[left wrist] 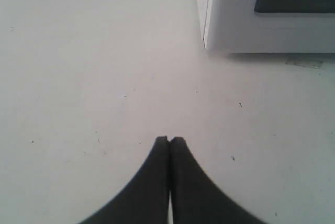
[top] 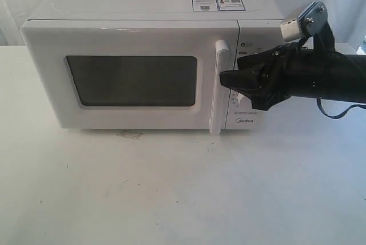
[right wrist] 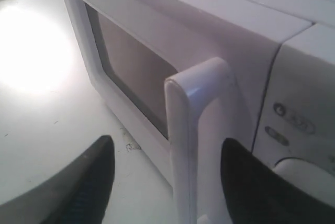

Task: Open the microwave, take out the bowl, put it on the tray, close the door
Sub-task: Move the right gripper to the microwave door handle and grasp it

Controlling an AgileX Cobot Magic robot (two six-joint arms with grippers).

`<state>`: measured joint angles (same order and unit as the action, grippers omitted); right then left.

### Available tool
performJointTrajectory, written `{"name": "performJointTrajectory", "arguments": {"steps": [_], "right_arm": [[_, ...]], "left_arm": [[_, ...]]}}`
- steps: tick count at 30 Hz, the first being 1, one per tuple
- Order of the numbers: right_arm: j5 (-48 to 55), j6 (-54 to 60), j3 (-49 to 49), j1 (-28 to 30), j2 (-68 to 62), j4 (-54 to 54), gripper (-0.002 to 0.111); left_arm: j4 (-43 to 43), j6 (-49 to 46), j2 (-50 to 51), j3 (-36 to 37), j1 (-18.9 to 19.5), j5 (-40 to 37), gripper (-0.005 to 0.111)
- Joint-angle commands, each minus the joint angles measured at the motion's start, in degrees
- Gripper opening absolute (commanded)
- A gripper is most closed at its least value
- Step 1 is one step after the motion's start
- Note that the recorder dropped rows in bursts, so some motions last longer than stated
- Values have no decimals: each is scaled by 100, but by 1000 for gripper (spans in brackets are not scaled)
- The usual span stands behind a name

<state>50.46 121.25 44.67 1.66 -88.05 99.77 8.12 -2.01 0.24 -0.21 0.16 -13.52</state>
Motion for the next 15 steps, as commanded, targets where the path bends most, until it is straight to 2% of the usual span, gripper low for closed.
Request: {"name": "performJointTrajectory", "arguments": {"steps": [1, 5, 15], "right_arm": [[403, 160, 173, 11, -327, 17, 55], [710, 160, 334, -24, -527, 17, 55], [295, 160, 849, -490, -1018, 17, 53]], "left_arm": [[34, 26, -24, 21, -30, 24, 0], [34, 26, -24, 21, -30, 24, 0], [34, 26, -24, 21, -30, 24, 0]]}}
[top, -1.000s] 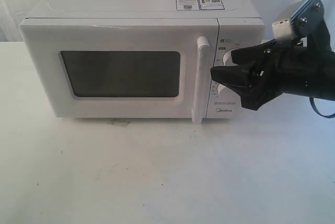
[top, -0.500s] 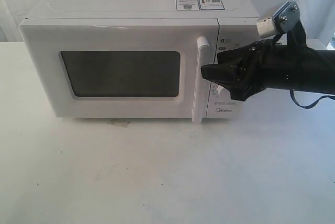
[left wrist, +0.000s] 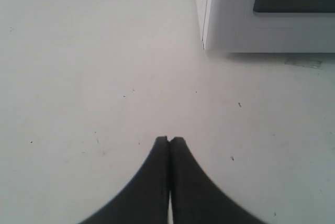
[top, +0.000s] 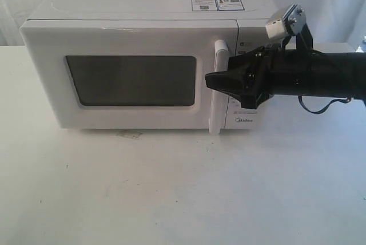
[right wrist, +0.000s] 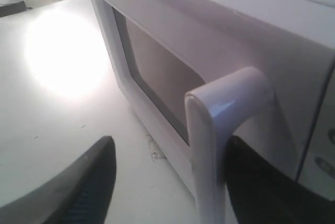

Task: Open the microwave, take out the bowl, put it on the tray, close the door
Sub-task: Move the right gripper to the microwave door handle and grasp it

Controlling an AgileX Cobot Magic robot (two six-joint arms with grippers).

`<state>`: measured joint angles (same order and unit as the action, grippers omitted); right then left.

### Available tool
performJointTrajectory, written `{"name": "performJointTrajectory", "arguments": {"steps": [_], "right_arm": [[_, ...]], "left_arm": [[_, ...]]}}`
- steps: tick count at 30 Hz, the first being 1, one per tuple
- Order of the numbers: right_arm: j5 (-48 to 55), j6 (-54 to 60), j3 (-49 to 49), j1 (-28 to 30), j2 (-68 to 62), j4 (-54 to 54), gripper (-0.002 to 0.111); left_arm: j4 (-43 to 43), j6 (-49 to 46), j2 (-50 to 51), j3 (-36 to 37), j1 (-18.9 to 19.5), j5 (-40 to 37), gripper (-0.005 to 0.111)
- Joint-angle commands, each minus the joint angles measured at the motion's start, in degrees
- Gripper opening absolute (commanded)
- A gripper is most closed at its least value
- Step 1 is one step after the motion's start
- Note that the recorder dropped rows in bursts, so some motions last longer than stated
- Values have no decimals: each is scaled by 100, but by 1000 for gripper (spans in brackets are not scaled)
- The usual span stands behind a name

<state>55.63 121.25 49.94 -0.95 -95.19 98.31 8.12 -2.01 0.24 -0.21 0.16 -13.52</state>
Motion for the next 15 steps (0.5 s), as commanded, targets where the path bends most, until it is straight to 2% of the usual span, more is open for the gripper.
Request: {"name": "performJointTrajectory", "arguments": {"steps": [1, 3, 5, 6, 8, 15], "right_arm": [[-210, 160, 366, -241, -310, 163, 50], [-196, 160, 442, -241, -323, 163, 41], [-218, 160, 537, -241, -323, 163, 25], [-260, 160, 551, -241, -323, 163, 13], [-318, 160, 551, -241, -323, 163, 0], [205, 160, 551, -241, -323, -732, 0]], "left_arm": [[34, 26, -24, 21, -30, 24, 0], [34, 26, -24, 21, -30, 24, 0], [34, 26, -24, 21, -30, 24, 0], [34, 26, -24, 21, -30, 24, 0], [34, 26, -24, 21, -30, 24, 0], [34, 26, -24, 21, -30, 24, 0]]}}
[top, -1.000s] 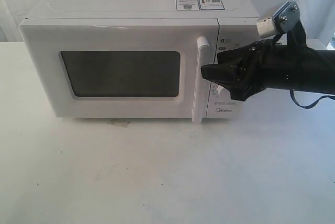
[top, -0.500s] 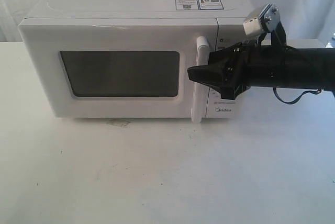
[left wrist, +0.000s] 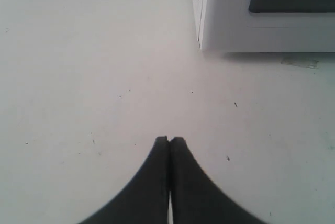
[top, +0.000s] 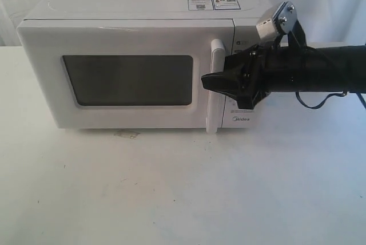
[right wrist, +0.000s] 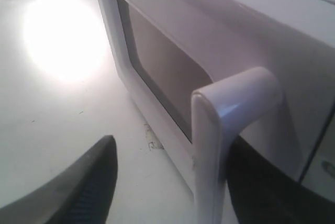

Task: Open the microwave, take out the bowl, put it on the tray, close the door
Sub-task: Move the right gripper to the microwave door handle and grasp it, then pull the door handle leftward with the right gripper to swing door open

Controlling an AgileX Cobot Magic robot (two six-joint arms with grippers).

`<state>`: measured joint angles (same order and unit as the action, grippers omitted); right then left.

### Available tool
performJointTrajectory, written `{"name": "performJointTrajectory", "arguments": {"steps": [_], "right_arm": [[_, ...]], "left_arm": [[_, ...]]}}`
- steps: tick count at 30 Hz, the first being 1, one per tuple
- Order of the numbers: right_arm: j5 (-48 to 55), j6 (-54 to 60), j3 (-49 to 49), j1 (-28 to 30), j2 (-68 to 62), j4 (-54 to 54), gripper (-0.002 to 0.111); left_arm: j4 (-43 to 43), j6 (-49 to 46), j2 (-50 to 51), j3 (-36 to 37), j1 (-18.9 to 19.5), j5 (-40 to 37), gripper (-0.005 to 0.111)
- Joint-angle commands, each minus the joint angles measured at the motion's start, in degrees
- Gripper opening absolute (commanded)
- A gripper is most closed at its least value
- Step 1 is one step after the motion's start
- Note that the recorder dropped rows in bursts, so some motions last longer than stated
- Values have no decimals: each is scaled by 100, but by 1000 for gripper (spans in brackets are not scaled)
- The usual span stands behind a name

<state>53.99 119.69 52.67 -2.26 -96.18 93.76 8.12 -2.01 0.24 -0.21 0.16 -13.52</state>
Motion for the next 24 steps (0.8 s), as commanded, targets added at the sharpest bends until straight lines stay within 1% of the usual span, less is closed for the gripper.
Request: {"name": "performJointTrajectory", "arguments": {"steps": [1, 3, 8, 9, 10, 11, 12, 14, 15, 18, 20, 24], "right_arm": [[478, 316, 278, -110, -224, -364, 0], [731, 316, 278, -110, -224, -559, 0], [733, 303, 278, -110, -224, -613, 0], [915, 205, 278, -110, -224, -759, 0], [1388, 105, 287, -110, -224, -1009, 0], [1597, 94, 321, -110, -224, -1446, 0], [1597, -40, 336, -167, -190, -1894, 0], [1597, -202, 322, -225, -101, -2207, 0], [1597, -307, 322, -225, -103, -2161, 0], [813, -612, 322, -225, -99, -1710, 0], [533, -670, 322, -225, -99, -1501, 0], [571, -680, 322, -225, -99, -1479, 0]], "left_arm": [[34, 26, -24, 21, -30, 24, 0], [34, 26, -24, 21, -30, 24, 0], [34, 26, -24, 21, -30, 24, 0], [34, 26, -24, 21, -30, 24, 0], [34, 26, -24, 21, -30, 24, 0], [34, 26, -24, 21, -30, 24, 0], [34, 26, -24, 21, -30, 24, 0], [34, 26, -24, 21, -30, 24, 0], [34, 26, -24, 21, -30, 24, 0], [34, 26, -24, 21, -30, 24, 0], [34, 26, -24, 21, -30, 24, 0], [34, 26, -24, 21, -30, 24, 0]]}}
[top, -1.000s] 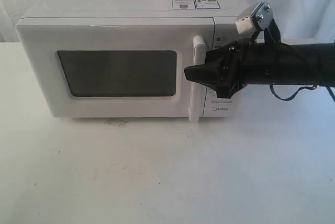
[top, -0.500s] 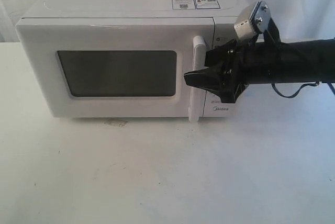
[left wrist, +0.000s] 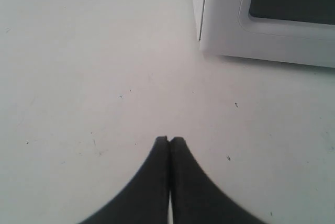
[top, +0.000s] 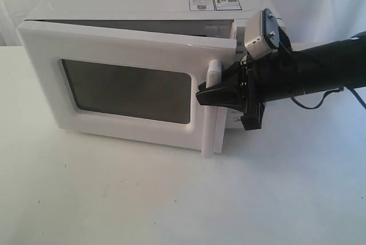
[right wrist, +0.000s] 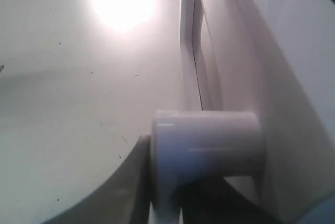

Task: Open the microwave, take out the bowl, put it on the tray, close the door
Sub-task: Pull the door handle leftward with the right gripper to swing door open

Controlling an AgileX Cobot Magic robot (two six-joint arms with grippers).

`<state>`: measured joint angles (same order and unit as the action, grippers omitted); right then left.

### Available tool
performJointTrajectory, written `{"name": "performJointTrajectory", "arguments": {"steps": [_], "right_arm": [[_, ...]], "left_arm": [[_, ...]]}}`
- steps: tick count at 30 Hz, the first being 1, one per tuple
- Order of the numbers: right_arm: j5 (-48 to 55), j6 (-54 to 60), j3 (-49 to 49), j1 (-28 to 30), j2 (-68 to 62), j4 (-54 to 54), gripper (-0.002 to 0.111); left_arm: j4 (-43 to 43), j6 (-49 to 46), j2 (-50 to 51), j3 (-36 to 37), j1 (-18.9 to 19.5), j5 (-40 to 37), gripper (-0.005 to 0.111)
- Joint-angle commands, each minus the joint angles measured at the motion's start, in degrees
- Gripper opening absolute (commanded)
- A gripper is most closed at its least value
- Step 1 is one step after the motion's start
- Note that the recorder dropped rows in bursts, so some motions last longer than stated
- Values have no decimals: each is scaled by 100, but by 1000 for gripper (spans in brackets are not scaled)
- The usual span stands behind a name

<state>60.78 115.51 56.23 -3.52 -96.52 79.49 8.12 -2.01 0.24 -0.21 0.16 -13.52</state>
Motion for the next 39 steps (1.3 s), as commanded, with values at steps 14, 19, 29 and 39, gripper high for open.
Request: {"name": "performJointTrajectory", "arguments": {"steps": [14, 19, 29, 39], "right_arm": [[-352, -2256, -34, -99, 623, -1456, 34], [193, -3150, -34, -99, 1042, -1848, 60], [918, -4321, -34, -99, 1903, -2988, 49], [-2936, -4602, -34, -109, 1853, -2287, 0]], "left_arm": [[34, 26, -24, 21, -30, 24, 0], [34, 26, -24, 21, -30, 24, 0], [34, 26, -24, 21, -30, 24, 0], [34, 26, -24, 21, -30, 24, 0]]}}
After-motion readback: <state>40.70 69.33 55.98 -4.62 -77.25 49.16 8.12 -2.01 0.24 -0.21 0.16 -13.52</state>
